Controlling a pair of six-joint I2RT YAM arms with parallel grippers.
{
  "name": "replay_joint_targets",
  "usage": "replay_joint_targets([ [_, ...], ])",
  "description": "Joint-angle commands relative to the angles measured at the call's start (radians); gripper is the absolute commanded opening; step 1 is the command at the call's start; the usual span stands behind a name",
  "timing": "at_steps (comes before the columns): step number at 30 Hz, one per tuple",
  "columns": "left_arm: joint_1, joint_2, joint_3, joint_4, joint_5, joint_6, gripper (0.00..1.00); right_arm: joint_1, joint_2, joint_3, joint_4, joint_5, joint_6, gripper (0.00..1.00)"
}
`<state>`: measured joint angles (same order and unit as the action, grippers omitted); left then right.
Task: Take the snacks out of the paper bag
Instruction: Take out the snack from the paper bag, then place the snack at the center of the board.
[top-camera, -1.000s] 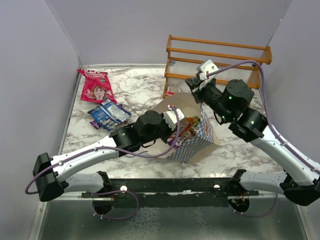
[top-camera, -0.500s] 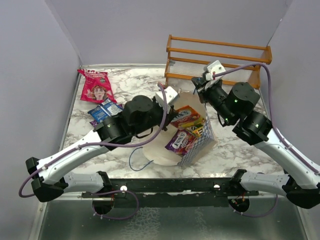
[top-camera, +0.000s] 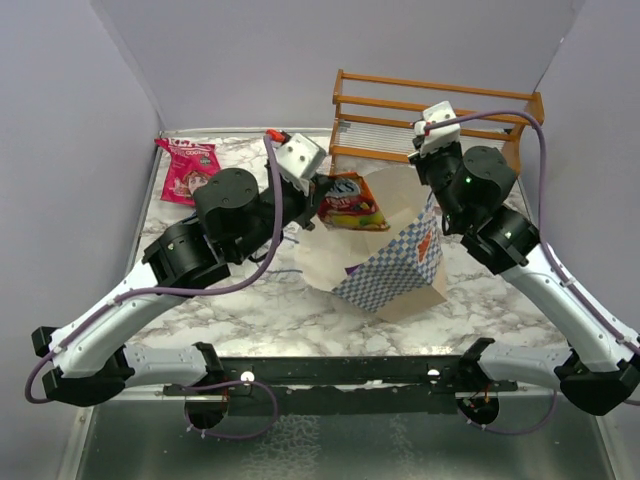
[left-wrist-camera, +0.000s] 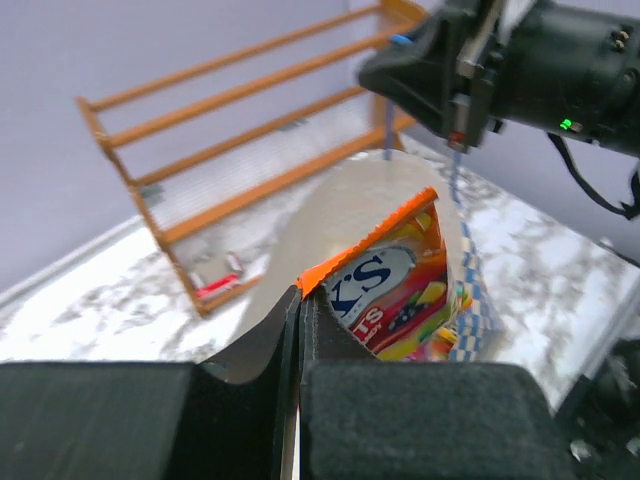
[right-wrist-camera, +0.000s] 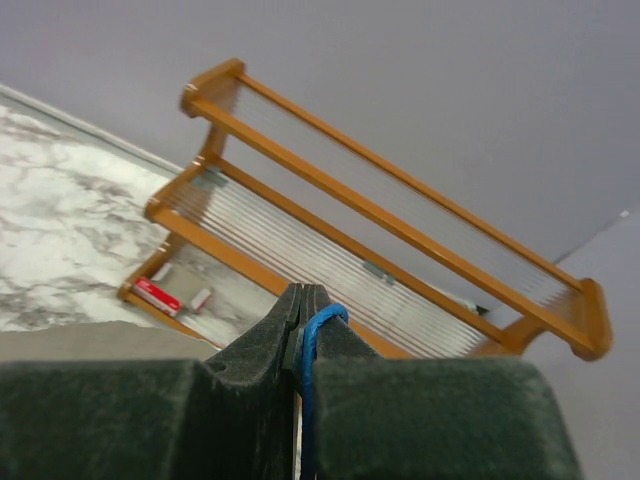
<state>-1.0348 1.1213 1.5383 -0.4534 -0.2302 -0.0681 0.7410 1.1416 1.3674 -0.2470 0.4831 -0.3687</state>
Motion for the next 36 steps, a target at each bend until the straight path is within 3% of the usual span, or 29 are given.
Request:
replay_joint_targets([
  [1, 0.011, 0.023, 0.123, 0.027, -0.247, 0.095, 0.0, -0.07, -0.043, 0.025, 0.057, 0.017, -0.036, 0.02],
  [6, 0.042, 0.045, 0.175, 0.085, -0.436, 0.156, 0.0, -0.11, -0.071, -0.002, 0.062, -0.005, -0.054, 0.02],
  [11, 0.156, 0.092, 0.208, 0.075, -0.461, 0.187, 0.0, -0.118, -0.082, 0.042, 0.036, -0.016, -0.096, 0.02],
  [23, 0.71, 0.112, -0.065, 0.086, -0.11, -0.126, 0.0, -0.118, -0.113, 0.1, -0.029, -0.085, -0.176, 0.02],
  [27, 0.806, 0.119, -0.141, 0.105, -0.036, -0.197, 0.0, -0.119, -0.097, 0.102, -0.053, -0.115, -0.186, 0.02],
  [31, 0.82, 0.124, -0.182, 0.128, -0.058, -0.215, 0.0, -0.118, -0.084, 0.096, -0.078, -0.172, -0.143, 0.02],
  [36, 0.928, 0.149, -0.359, 0.212, 0.013, -0.276, 0.0, -0.118, -0.081, 0.063, -0.077, -0.241, -0.104, 0.02],
])
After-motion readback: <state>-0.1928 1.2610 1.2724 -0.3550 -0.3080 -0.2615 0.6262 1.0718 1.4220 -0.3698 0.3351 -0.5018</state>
